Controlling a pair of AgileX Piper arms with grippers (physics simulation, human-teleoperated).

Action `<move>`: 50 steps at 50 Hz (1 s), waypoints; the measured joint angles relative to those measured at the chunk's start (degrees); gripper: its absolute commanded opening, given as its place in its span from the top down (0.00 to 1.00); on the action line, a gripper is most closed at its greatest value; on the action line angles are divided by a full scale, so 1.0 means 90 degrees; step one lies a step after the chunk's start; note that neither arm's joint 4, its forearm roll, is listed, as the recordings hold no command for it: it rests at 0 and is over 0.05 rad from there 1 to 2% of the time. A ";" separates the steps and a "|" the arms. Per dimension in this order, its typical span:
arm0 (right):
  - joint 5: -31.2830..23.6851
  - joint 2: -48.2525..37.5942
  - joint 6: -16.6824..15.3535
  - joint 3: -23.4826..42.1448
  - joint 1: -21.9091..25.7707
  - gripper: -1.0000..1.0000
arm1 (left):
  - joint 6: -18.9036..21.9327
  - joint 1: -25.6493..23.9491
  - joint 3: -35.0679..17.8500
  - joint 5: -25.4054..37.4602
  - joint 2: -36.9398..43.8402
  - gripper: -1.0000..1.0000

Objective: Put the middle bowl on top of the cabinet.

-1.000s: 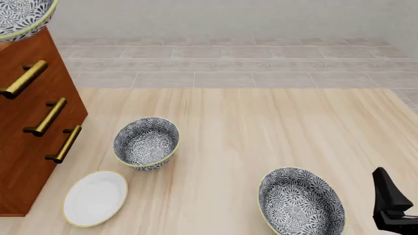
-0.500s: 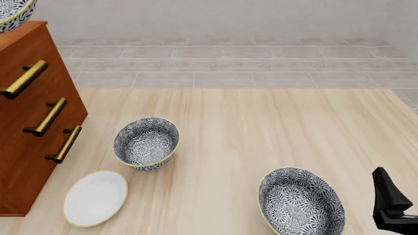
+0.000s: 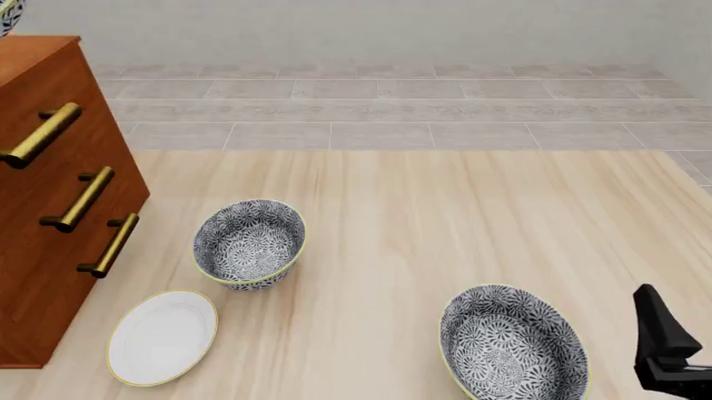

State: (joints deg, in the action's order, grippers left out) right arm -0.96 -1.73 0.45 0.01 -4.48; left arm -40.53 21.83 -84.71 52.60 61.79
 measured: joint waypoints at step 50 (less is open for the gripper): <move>0.0306 -0.0283 -0.0021 0.0002 0.0060 0.00 | -0.0889 0.1160 -0.0256 0.0555 0.0432 1.00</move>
State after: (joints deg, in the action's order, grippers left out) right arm 1.79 -4.28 0.26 0.03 -3.94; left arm -48.53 32.27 -87.01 57.59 65.67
